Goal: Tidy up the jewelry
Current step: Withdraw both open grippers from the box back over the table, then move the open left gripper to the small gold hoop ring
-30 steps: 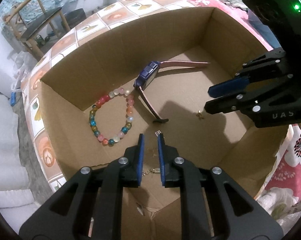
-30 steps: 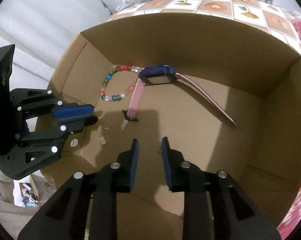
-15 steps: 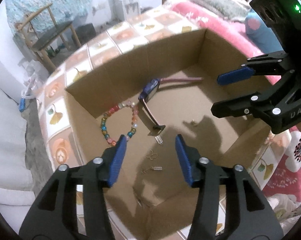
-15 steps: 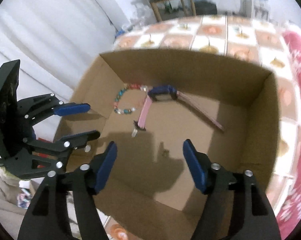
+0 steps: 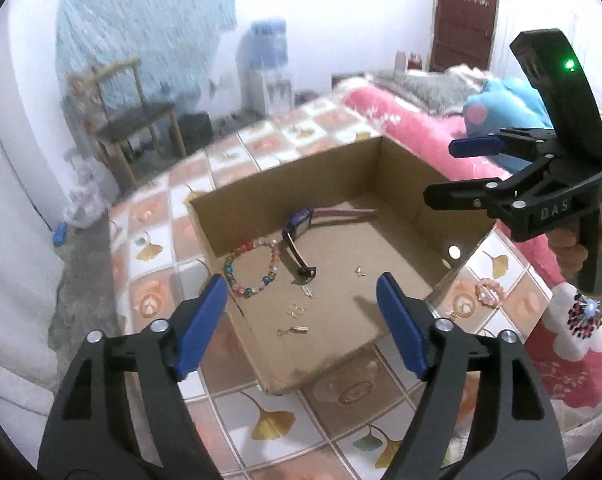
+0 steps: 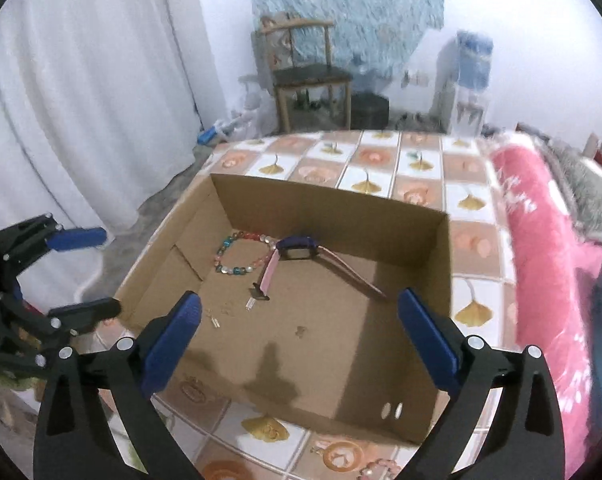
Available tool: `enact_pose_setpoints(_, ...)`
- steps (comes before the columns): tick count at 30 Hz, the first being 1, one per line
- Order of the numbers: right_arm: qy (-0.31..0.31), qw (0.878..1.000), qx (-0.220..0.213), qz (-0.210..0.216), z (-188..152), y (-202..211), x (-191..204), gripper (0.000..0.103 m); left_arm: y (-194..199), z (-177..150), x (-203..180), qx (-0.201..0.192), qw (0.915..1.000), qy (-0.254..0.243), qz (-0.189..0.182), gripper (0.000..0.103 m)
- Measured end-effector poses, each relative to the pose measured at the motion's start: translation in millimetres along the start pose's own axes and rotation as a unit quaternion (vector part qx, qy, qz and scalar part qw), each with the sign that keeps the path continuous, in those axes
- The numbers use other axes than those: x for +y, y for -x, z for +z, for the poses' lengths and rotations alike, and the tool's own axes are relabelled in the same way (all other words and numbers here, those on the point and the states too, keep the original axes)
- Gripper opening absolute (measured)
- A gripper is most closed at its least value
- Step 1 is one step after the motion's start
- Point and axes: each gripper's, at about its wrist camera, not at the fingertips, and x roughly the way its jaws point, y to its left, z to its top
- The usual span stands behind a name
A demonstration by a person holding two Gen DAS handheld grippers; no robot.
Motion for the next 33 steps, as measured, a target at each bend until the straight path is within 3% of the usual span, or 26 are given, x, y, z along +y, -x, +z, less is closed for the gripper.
enact_pose_setpoints(4, 0.008, 0.998, -0.031, -0.051, -40, 24, 0, 0.096, 15, -39, -23, -0.033, 0.9994, -0.01, 0.006, 0.082)
enact_pose_setpoints(8, -0.018, 0.999, -0.007, -0.048, -85, 30, -2, 0.096, 8, -72, -39, -0.022, 0.9993, 0.015, -0.027, 0.082)
enact_pose_setpoints(13, -0.033, 0.997, 0.019, -0.073, -128, 22, 6, 0.096, -22, -101, -62, -0.006, 0.9971, 0.042, -0.064, 0.082)
enact_pose_setpoints(16, -0.042, 0.996, 0.04, -0.071, -145, 7, 6, 0.096, -39, -109, -80, -0.003, 0.9976, 0.025, -0.065, 0.082)
enact_pose_setpoints(21, -0.046, 0.996, 0.055, -0.059, -160, -13, 5, 0.096, -61, -116, -110, -0.002, 0.998, -0.05, -0.039, 0.082)
enact_pose_setpoints(25, -0.075, 0.995, 0.052, -0.032, -162, -20, -7, 0.096, -82, -121, -120, 0.026, 0.9945, -0.102, 0.001, 0.064)
enact_pose_setpoints(28, -0.098, 0.994, 0.05, 0.008, -162, -25, -11, 0.096, -91, -116, -120, 0.035, 0.9923, -0.117, -0.02, 0.051)
enact_pose_setpoints(33, -0.116, 0.99, 0.06, 0.044, -163, -40, -10, 0.075, -98, -106, -124, 0.028, 0.9846, -0.165, -0.049, 0.034)
